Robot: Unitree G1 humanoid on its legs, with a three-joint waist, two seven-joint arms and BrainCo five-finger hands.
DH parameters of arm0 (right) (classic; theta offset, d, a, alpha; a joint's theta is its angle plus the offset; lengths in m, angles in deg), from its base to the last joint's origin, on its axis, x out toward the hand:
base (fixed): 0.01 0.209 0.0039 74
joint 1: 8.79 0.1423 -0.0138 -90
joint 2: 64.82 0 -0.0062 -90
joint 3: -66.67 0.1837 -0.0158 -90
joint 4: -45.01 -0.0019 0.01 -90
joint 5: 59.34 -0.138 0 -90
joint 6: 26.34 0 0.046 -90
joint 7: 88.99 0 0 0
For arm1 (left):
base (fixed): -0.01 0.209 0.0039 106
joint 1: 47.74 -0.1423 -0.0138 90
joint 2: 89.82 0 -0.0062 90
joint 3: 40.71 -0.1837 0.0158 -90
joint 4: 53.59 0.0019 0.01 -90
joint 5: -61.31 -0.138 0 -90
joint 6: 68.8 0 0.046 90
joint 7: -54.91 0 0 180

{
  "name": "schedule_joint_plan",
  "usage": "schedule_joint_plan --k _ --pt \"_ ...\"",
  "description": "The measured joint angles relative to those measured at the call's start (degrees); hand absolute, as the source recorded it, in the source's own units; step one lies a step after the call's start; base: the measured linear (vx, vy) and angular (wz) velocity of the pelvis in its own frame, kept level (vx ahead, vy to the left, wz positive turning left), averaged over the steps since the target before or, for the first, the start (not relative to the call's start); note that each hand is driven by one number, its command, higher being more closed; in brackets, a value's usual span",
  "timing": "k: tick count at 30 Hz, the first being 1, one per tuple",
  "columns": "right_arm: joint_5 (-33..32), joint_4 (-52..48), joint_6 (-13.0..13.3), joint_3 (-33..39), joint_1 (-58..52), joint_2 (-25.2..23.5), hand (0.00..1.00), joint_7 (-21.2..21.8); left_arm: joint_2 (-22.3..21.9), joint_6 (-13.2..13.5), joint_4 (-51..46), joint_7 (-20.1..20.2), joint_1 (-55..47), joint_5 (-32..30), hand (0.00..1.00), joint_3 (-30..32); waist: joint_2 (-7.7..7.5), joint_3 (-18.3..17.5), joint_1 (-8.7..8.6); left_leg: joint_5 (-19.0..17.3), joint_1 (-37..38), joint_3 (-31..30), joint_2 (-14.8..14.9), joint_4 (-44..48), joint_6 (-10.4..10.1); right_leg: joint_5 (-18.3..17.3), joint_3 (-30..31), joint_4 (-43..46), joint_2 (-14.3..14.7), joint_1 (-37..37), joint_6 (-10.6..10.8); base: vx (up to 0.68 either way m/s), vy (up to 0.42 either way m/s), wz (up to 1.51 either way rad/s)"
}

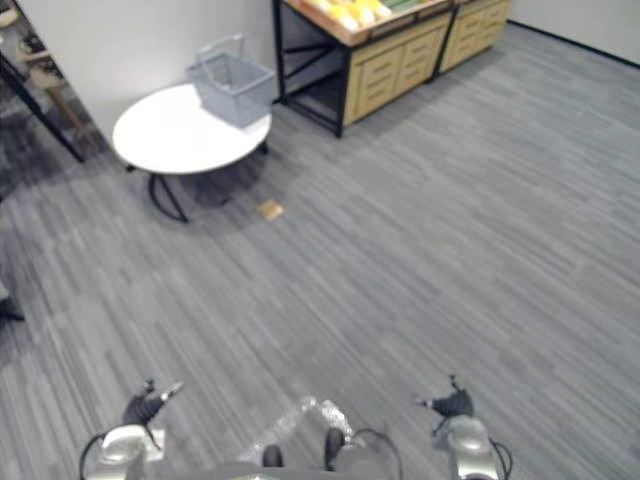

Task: Pick vegetable in the basket

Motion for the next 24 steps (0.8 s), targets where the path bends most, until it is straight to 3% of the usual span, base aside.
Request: schedule_joint_plan --k 6,18,24 --pt "0.01 0.0 0.01 0.06 -1.1 -0.1 0.0 -0.02 0.0 -0.01 -0.16 0.01 -0.29 0.0 0.0 -0.01 -0.94 -0.71 -0.04 1.01 1.18 -1.33 -0.26 -1.5 0.28 0.26 -1.23 -1.35 -0.16 1.71 0.24 0.01 0.011 0.11" --pt "0.08 0.0 0.01 0.3 -0.46 -0.12 0.0 -0.01 0.01 -0.02 -0.19 0.01 -0.32 0.0 0.0 0.0 -0.64 -0.71 -0.08 0.86 2.02 -1.51 -0.27 -1.25 0.1 0.34 -1.64 -2.07 -0.05 2.78 0.34 0.02 0.004 0.02" --pt "0.07 0.0 0.02 0.28 3.07 0.08 0.0 0.0 0.93 -0.03 -0.61 -0.18 -0.14 0.02 0.0 0.11 -0.07 0.28 -0.04 0.86 -0.02 2.01 -0.22 -0.71 0.07 -1.76 2.0 6.02 -0.27 -4.23 -0.38 -0.06 -0.01 -0.31"
